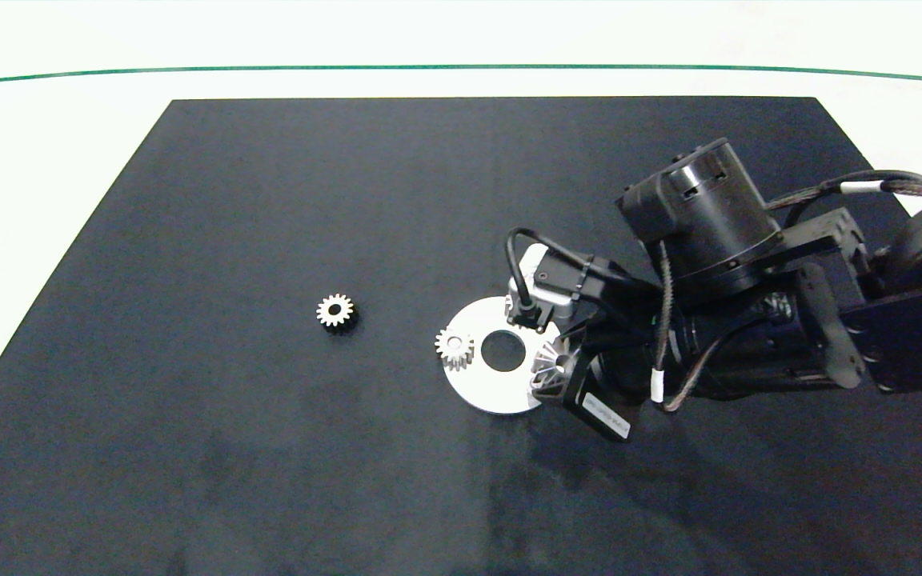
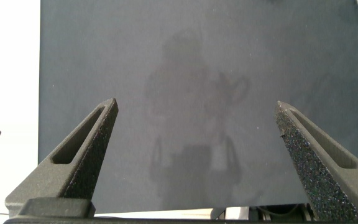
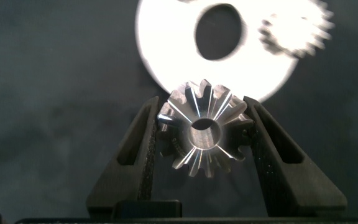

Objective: Remove an incorrectly installed larger gear and replace it with the correct smaller gear

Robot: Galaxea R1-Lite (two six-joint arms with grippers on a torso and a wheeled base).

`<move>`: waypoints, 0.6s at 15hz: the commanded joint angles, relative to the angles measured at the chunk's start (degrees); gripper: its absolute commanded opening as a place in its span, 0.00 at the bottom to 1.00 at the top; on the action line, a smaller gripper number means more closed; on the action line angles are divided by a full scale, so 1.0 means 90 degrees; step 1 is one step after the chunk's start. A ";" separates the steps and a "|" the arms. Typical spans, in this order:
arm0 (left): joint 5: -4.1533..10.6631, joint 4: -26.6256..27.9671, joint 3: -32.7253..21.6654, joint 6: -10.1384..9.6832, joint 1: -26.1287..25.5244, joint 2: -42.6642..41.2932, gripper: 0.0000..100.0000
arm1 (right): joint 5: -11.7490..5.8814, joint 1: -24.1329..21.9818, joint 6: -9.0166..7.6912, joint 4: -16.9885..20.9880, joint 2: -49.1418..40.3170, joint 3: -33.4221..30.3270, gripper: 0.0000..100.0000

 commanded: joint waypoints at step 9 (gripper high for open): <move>0.0003 0.0011 0.0001 0.0130 0.0014 -0.0063 1.00 | 0.0028 -0.2165 0.0024 -0.0043 -0.0916 0.1297 0.31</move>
